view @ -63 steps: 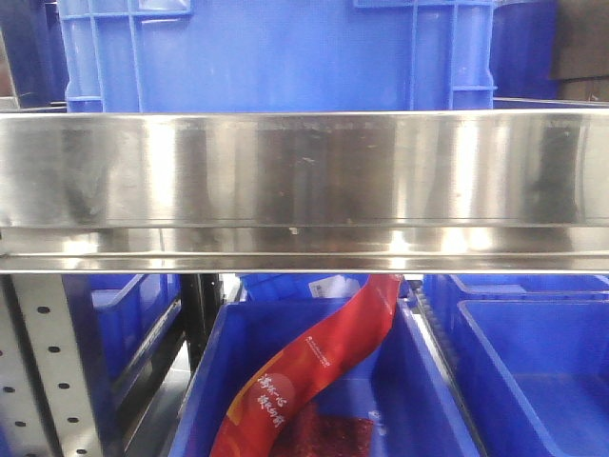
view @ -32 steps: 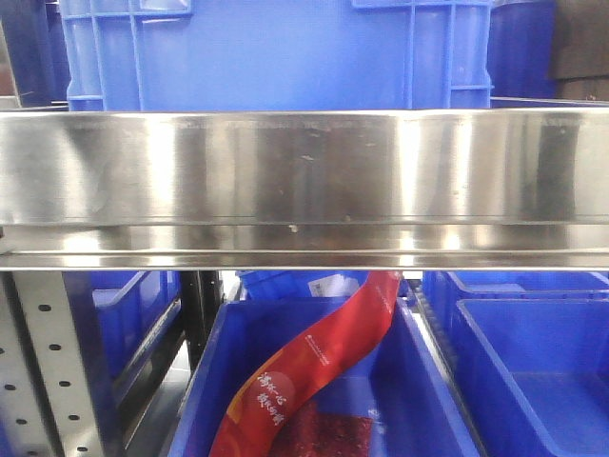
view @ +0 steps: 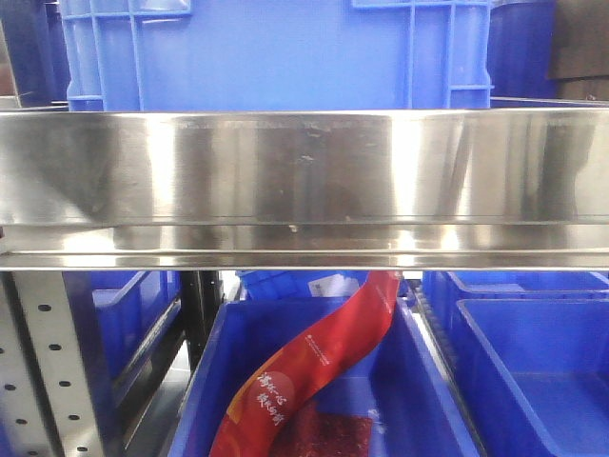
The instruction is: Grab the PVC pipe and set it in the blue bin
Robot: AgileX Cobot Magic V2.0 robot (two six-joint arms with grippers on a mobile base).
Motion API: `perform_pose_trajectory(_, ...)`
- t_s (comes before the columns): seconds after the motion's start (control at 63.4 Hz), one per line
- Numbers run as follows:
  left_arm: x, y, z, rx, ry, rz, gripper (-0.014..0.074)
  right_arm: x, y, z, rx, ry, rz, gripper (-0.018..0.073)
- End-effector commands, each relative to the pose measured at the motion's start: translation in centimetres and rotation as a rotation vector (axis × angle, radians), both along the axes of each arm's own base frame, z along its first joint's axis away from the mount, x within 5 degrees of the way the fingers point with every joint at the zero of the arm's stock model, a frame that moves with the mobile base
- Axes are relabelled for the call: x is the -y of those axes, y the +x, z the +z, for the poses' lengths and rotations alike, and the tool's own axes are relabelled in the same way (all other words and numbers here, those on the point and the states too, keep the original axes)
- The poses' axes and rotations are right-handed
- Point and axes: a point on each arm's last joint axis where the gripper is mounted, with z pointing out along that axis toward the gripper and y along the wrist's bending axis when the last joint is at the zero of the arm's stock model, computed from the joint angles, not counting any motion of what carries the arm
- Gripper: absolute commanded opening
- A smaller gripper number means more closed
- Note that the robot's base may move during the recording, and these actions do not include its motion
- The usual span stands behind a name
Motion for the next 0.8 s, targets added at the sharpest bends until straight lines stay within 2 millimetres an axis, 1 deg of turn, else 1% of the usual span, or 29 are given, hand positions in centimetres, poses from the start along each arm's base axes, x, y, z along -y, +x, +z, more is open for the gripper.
perform_pose_trajectory(0.0,-0.1,-0.1,0.3,0.025,-0.014,0.005,-0.0111,0.1,-0.3,0.3,0.028,0.016,0.0,-0.0167)
perform_pose_trajectory(0.458,-0.1,-0.1,0.3,0.025,-0.014,0.005,-0.0111,0.1,-0.3,0.2,0.024,0.014,0.0,-0.0167)
perform_pose_trajectory(0.568,-0.1,-0.1,0.3,0.025,-0.014,0.005,-0.0111,0.6,-0.8,0.0,0.044,0.017,-0.02,-0.0167)
perform_pose_trajectory(0.663,-0.1,-0.1,0.3,0.025,-0.014,0.005,-0.0111,1.6,-1.5,-1.3,0.044,0.012,-0.076,-0.0167)
perform_pose_trajectory(0.789,-0.1,-0.1,0.3,0.025,-0.014,0.005,-0.0111,3.8,-2.8,-4.2,0.063,0.011,-0.226,-0.0167)
